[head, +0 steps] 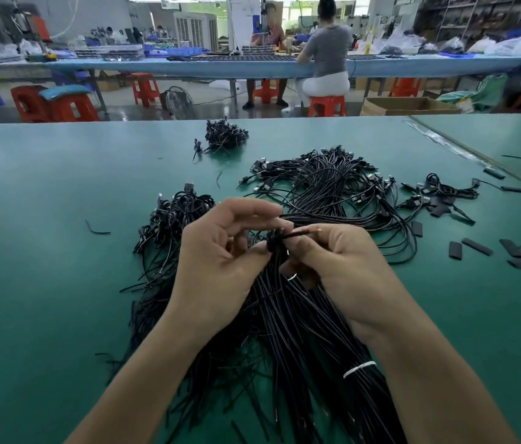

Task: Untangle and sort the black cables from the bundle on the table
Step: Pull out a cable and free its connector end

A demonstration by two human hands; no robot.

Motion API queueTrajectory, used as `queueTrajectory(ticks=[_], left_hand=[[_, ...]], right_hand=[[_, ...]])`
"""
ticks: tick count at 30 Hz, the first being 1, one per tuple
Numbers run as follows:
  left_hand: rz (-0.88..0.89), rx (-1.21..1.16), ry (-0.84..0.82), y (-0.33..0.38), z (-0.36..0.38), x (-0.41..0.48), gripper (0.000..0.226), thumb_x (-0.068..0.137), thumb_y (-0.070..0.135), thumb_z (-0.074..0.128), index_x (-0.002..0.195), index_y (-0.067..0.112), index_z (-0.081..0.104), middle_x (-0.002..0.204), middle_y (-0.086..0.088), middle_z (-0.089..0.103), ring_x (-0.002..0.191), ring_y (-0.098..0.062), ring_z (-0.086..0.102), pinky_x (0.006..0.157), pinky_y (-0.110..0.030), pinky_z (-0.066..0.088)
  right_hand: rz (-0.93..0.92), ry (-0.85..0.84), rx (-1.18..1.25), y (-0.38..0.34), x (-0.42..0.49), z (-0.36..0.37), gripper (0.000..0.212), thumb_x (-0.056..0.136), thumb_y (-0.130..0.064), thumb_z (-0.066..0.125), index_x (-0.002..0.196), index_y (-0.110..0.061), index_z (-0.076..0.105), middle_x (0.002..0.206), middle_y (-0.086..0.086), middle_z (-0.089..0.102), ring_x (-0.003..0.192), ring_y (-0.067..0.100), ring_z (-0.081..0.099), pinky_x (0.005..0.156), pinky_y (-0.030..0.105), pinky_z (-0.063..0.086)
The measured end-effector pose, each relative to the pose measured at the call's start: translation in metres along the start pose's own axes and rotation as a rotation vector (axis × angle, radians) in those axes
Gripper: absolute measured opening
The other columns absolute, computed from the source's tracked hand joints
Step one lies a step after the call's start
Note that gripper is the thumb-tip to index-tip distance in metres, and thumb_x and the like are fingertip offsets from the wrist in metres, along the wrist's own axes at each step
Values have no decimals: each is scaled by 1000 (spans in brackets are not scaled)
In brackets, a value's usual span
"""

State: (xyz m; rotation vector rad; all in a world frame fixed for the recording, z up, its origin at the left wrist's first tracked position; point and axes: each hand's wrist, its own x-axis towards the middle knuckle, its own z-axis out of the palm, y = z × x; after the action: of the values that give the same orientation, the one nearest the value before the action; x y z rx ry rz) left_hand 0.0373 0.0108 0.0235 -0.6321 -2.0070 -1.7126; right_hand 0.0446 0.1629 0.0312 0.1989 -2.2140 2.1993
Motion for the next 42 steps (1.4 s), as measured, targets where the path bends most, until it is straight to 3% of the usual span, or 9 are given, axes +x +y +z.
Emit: queueTrajectory(ticks=[3,6,9,12,16,20,31,39,42], left_hand=[[47,-10,18,0,1,-2,57,72,-16,57,86,38,69,90,7,77,82,-15,70,66,-31,51],[18,-217,10,1,-3,-2,45,75,-10,48,78,29,71,84,1,76,79,-11,69,70,-21,51],[2,-189,28,1,-1,-3,12,82,19,68,82,30,70,77,-1,73,70,-12,66,64,-23,51],[-35,-140,77,-4,0,-4,32,70,31,84,91,40,62,87,5,71,66,-16,60,61,-24,49],[-331,-210,23,-8,-4,-3,42,61,43,86,94,32,63,81,10,56,65,-7,48,56,-22,45],[-545,-465,-231,-9,-9,-3,17,74,34,85,79,28,69,61,10,45,50,-5,36,44,-17,33],[-349,-184,-156,-8,-10,0,11,79,36,73,86,45,71,63,0,68,51,-12,62,41,-19,43],[-96,35,-66,-15,-3,-5,27,94,7,64,107,30,70,93,7,74,86,-12,72,59,-26,60],[9,43,-74,-14,-3,-5,28,94,6,60,107,29,69,97,8,74,90,-14,73,71,-28,61]], right_hand=[[40,-6,95,1,2,4,15,93,-16,64,83,-6,70,63,0,67,58,8,64,47,14,41],[15,-22,159,-2,0,7,15,85,-25,70,75,-15,73,64,0,67,61,10,66,48,16,44],[-85,46,-49,0,-2,9,15,88,-23,72,74,-18,72,65,0,71,59,10,64,55,26,50],[-215,168,-251,-3,-2,9,11,90,-21,71,79,-22,73,71,-7,73,67,9,69,66,32,57],[-396,201,-305,-9,-3,5,10,89,-21,71,80,-26,71,73,-16,71,69,1,65,65,14,49],[-484,148,-371,-8,-6,9,14,89,-22,71,81,-33,68,76,-19,69,71,4,65,65,17,51],[-455,216,-394,5,-1,9,15,89,-22,71,80,-33,66,79,-22,68,69,-2,62,63,8,43],[-264,196,-110,17,5,15,16,91,-24,68,76,-19,71,70,-7,71,67,5,62,69,28,54],[-151,131,148,17,4,20,17,90,-20,65,78,-8,70,64,-7,66,55,-4,55,54,10,44]])
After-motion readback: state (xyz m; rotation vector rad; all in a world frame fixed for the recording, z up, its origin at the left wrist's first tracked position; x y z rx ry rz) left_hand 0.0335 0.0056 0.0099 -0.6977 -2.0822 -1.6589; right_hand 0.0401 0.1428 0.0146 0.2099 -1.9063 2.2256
